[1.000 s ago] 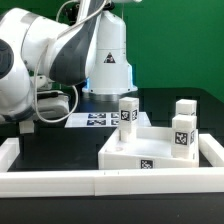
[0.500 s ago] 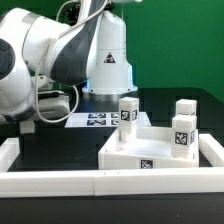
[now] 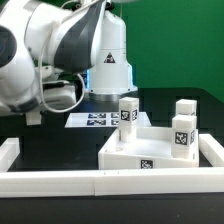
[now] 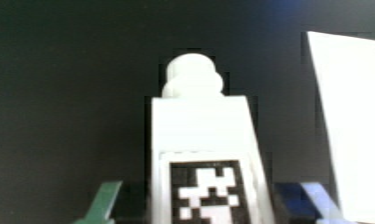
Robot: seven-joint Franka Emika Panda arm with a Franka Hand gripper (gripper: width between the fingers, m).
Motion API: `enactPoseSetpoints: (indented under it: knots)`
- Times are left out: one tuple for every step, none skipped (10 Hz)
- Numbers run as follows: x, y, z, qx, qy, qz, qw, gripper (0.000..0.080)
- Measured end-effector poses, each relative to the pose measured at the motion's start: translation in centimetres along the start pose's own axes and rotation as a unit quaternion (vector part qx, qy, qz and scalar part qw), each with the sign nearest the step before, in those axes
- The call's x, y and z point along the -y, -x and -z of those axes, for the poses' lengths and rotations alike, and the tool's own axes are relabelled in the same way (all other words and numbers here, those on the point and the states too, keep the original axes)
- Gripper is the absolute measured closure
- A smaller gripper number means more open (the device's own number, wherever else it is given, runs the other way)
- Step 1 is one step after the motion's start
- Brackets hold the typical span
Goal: Assemble square table
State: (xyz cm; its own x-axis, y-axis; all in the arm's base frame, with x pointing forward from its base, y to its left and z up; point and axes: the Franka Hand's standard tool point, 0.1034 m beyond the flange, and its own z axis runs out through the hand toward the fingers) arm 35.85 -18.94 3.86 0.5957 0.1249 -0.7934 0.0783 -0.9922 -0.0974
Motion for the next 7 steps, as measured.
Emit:
enactPoseSetpoints:
  knots:
    - [0.6, 0.5, 0.5, -0.009, -0.001, 0.003, 1.000, 0.0509]
    - [0.9, 0.8, 1.0, -0.010, -0.003, 0.000, 1.000, 0.0509]
    - [1.0, 0.6, 1.2, -0.022, 0.002, 0.000, 1.000, 0.0509]
    - [0.8, 0.2, 1.4, -0.048, 0.008, 0.003, 0.999, 0.0509]
    - [0.6, -0.1, 1.6, -0.090, 0.011, 0.004, 0.996, 0.0509]
    - [0.6, -0.2, 1.5, -0.126, 0.012, 0.003, 0.992, 0.0509]
    - [0.7, -0.8, 1.1, -0.152, 0.005, -0.005, 0.988, 0.0509]
